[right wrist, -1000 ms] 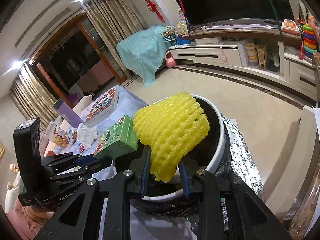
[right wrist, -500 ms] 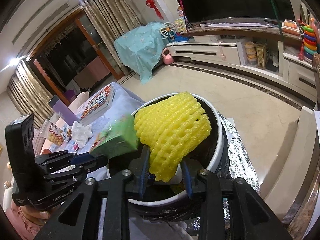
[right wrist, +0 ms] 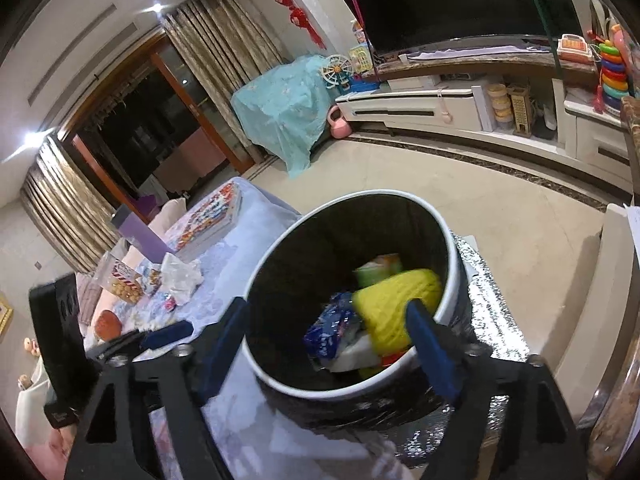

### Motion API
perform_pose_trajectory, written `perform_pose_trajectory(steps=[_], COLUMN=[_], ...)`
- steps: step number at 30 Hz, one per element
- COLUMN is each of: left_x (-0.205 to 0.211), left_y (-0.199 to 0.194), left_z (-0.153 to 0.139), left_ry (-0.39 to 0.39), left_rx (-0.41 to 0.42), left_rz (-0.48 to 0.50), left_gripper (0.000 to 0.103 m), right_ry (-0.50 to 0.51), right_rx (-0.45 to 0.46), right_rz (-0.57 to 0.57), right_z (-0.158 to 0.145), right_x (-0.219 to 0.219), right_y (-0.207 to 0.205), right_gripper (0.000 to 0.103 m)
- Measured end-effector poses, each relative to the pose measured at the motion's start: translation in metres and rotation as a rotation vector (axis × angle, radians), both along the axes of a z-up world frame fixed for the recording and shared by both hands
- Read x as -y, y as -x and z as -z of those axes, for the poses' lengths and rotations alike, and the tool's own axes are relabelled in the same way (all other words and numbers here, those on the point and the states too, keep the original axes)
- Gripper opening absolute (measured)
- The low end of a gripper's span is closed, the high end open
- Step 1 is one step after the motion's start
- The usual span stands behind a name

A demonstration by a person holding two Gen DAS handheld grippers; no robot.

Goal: Collect trash
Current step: 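Move both open tools back toward the white bag and pink package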

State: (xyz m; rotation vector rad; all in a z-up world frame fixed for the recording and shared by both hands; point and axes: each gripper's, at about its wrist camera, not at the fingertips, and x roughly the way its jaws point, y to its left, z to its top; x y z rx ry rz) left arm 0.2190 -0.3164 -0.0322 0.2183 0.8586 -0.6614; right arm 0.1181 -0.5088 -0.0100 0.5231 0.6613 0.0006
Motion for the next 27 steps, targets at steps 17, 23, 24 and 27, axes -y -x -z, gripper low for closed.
perform_pose_trajectory(steps=[17,23,24,27], left_x=[-0.125,-0.166,-0.173,-0.189], left_y=[0.019,0.018,0.017,0.014], left_z=[0.016,0.021,0.022,0.023], left_ry=[0.111,0.122,0.124,0.127], left_rx=[-0.059,-0.065,-0.067,-0.070], left_rz=[-0.266,-0.342,-0.357,-0.386], left_gripper=[0.066,0.066,0.066,0.066], right_ry=[-0.006,-0.010,-0.011,-0.009], right_rx=[0.049,0.043,0.042,0.039], right_rz=[-0.132,-0.184,-0.192,-0.211], right_z=[-0.004,0.000,0.000,0.001], right_x=[-0.092,-0.121,-0.126,-0.139], right_y=[-0.002,-0.012,-0.014,-0.017], right_gripper=[0.094,0.094,0.094,0.094])
